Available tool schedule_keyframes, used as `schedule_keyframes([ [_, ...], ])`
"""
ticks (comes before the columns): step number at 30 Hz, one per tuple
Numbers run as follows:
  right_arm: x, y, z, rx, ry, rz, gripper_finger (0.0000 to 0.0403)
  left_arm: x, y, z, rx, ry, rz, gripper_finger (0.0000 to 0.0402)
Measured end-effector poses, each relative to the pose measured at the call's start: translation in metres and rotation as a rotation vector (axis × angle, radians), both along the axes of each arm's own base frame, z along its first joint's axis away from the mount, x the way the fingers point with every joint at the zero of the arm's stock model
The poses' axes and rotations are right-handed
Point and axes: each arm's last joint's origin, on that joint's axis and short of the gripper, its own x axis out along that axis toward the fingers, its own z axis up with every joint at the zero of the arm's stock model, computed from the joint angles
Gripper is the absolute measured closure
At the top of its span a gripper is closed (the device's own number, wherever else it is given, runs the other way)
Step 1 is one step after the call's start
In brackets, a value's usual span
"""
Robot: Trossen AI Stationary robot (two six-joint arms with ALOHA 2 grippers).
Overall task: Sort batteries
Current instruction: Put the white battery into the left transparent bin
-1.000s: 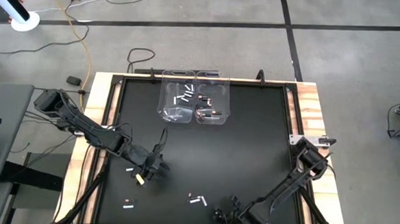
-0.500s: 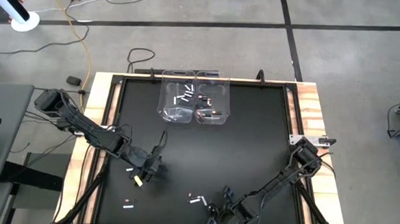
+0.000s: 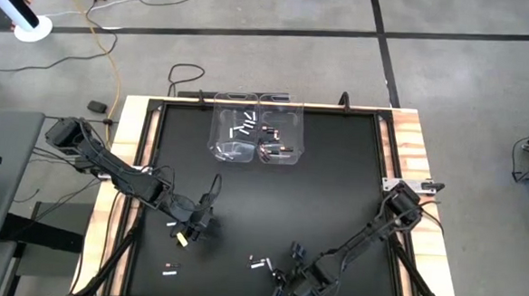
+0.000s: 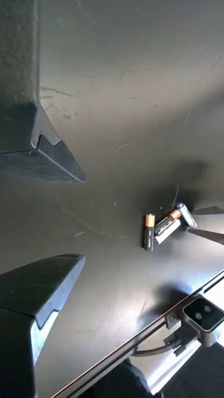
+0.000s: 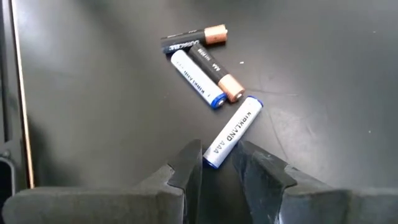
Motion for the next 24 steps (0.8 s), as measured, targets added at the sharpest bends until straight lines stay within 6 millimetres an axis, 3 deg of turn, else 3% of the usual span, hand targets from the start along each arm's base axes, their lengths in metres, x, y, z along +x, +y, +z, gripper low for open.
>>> schedule_keyframes([
  [9, 0.002, -0.007, -0.002, -0.019, 0.028, -0.020, 0.0275, 0.000, 0.000, 0.000, -0.005, 0.003, 0.003, 0.0207],
  [18, 0.000, -0.013, -0.004, -0.026, 0.053, -0.081, 0.0328, 0.000, 0.000, 0.000, -0.005, 0.003, 0.003, 0.0207],
  [24, 0.004, -0.021, -0.005, -0.027, 0.060, -0.102, 0.0336, 0.000, 0.000, 0.000, -0.005, 0.003, 0.003, 0.0207],
])
